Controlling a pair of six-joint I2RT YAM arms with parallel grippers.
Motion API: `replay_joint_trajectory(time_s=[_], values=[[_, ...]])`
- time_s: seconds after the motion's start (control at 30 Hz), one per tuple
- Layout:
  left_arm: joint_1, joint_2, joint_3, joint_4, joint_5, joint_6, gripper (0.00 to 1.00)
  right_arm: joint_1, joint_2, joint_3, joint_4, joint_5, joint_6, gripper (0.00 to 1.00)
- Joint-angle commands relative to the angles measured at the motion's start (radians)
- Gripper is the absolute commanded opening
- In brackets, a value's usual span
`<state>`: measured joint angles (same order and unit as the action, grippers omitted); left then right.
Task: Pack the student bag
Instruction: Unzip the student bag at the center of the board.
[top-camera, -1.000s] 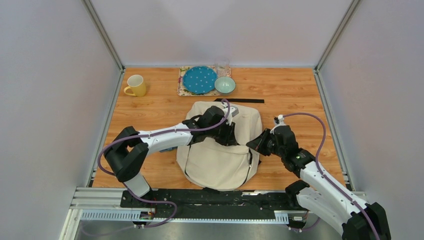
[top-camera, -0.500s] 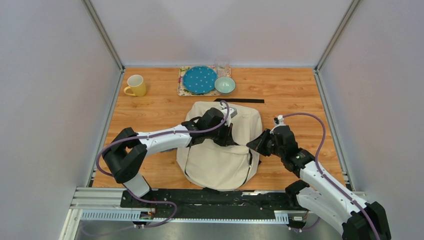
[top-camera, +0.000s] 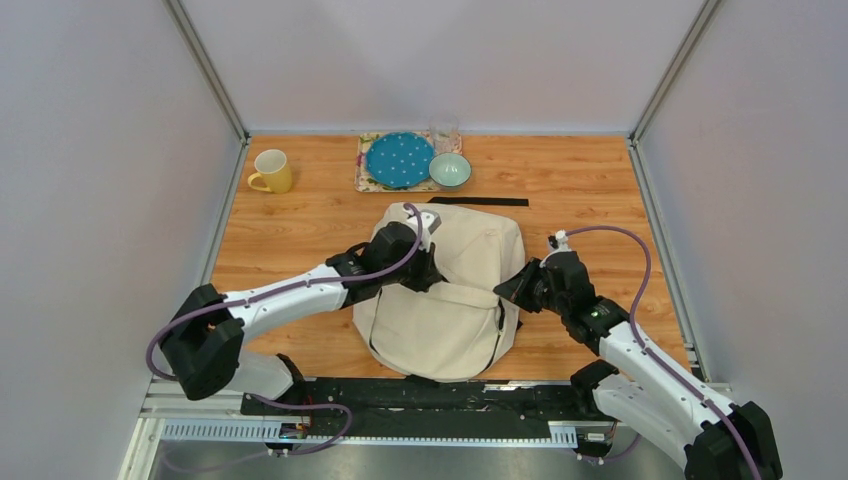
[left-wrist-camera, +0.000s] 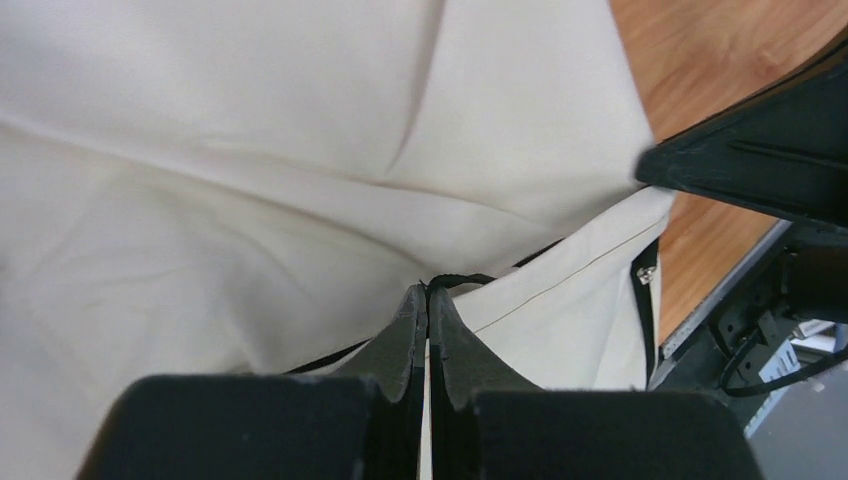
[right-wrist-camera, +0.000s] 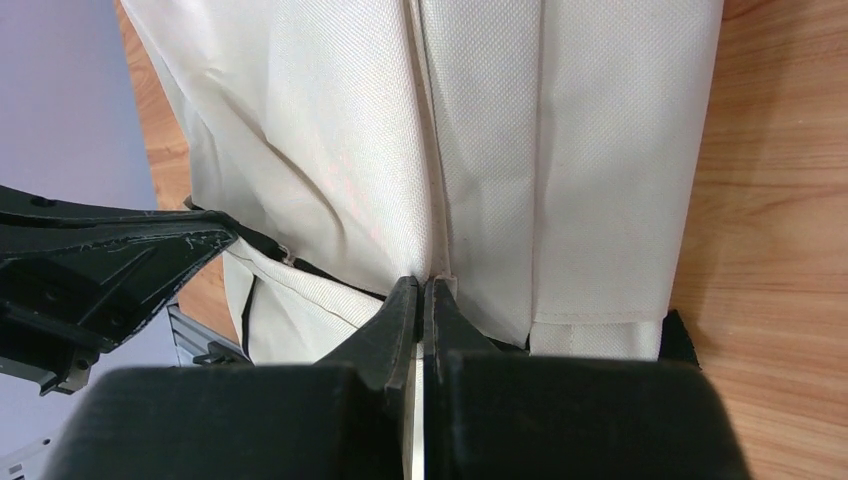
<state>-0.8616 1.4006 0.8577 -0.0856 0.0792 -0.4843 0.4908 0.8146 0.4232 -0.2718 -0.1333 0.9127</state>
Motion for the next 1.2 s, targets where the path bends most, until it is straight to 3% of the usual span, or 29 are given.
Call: replay_joint_trajectory(time_s=[0.0,0.47,0.87,1.0,1.1,1.17], values=[[0.048,-0.095,-0.055,-0.052,-0.117,0.027,0.00,0.003,-0.003,-0.009,-0.021,0.055,-0.006,0.00],[0.275,-0.322,-0.186,-0.190,-0.194,0.096,0.00,-0.014,0.023,0.028,-0.035,0.097,-0.037,0.00],[0.292,-0.376,-0.298,-0.194,-0.137,0.040,0.01,-0.017,0.031,0.072,-0.072,0.090,-0.087,0.00],[0.292,-0.419,-0.335,-0.183,-0.124,0.021,0.40,-0.021,0.029,0.111,-0.118,0.127,-0.132,0.00],[0.292,-0.463,-0.359,-0.201,-0.139,0.010,0.60,-0.020,0.031,0.132,-0.138,0.130,-0.144,0.00],[0.292,-0.500,-0.370,-0.223,-0.174,-0.002,0.65,-0.020,0.031,0.137,-0.150,0.129,-0.144,0.07]])
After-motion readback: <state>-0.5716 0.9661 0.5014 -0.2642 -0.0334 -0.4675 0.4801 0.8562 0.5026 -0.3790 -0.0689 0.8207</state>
